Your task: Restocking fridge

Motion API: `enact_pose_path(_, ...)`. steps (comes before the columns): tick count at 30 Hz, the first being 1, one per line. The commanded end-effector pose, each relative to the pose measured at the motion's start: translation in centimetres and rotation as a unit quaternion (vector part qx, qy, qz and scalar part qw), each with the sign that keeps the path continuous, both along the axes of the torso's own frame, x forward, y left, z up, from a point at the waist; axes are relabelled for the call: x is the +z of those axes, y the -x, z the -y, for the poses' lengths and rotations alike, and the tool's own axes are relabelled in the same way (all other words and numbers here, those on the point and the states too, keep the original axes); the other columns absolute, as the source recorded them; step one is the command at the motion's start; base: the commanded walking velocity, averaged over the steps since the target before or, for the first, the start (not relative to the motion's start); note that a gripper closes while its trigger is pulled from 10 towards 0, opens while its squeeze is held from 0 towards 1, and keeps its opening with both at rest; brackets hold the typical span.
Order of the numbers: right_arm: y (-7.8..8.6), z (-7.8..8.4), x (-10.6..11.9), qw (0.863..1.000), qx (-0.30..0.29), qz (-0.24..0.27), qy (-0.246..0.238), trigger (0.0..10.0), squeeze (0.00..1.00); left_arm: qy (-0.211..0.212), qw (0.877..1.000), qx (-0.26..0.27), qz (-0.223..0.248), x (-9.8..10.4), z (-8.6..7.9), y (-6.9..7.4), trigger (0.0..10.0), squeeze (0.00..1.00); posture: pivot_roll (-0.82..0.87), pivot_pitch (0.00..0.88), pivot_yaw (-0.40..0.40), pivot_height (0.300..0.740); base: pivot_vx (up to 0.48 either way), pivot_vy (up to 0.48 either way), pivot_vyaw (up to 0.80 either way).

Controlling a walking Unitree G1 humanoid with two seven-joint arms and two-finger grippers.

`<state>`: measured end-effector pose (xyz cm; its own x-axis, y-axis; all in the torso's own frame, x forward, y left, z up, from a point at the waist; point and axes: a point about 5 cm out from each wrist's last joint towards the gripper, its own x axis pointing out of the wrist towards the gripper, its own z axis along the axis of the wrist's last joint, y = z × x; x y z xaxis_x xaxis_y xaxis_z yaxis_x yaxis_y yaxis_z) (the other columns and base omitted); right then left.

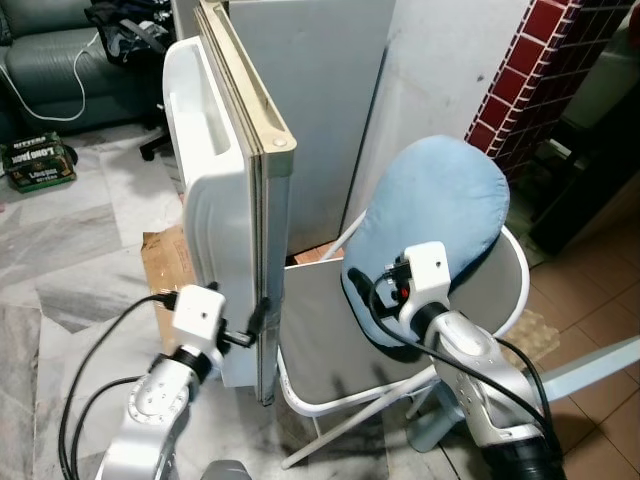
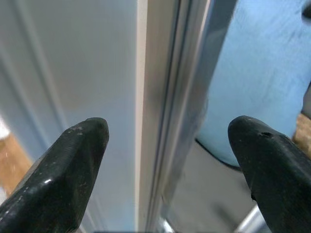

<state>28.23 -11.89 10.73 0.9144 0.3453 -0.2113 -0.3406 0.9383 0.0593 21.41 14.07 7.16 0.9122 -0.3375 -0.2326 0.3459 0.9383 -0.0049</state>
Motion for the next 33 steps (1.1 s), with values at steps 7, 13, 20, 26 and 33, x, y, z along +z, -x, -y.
enact_pose_path(7, -0.05, 0.41, -0.45, 1.000, -0.027, -0.007, -0.005, 10.0, 0.00, -0.001, 1.000, 0.014, -0.007, 0.49, -0.05, 0.30, 10.0, 0.00, 0.10, 0.000, -0.072, 0.740, 0.000, 0.000, 0.00)
enact_pose_path(13, -0.12, 0.56, -0.65, 0.999, -0.034, -0.008, -0.004, 10.0, 0.00, 0.002, 1.000, -0.001, -0.017, 0.61, 0.22, 0.34, 10.0, 0.00, 0.09, 0.000, -0.065, 0.740, 0.000, 0.414, 0.00)
enact_pose_path(20, -0.05, 0.86, -0.80, 0.999, -0.048, -0.011, 0.004, 10.0, 0.00, 0.004, 1.000, -0.004, -0.022, 0.68, 0.31, 0.24, 10.0, 0.00, 0.09, 0.000, -0.062, 0.740, 0.000, 0.480, 0.00)
enact_pose_path(26, -0.41, 1.28, -0.79, 0.997, -0.074, -0.006, 0.018, 10.0, 0.00, 0.001, 1.000, -0.001, -0.022, 0.77, 0.27, 0.07, 10.0, 0.00, 0.09, 0.000, -0.063, 0.740, 0.000, 0.480, 0.00)
enact_pose_path(33, -0.87, 1.24, -0.73, 0.995, -0.095, 0.000, 0.024, 10.0, 0.00, -0.001, 1.000, 0.016, -0.018, 0.84, -0.15, -0.19, 10.0, 0.00, 0.10, 0.000, -0.067, 0.740, 0.000, 0.480, 0.00)
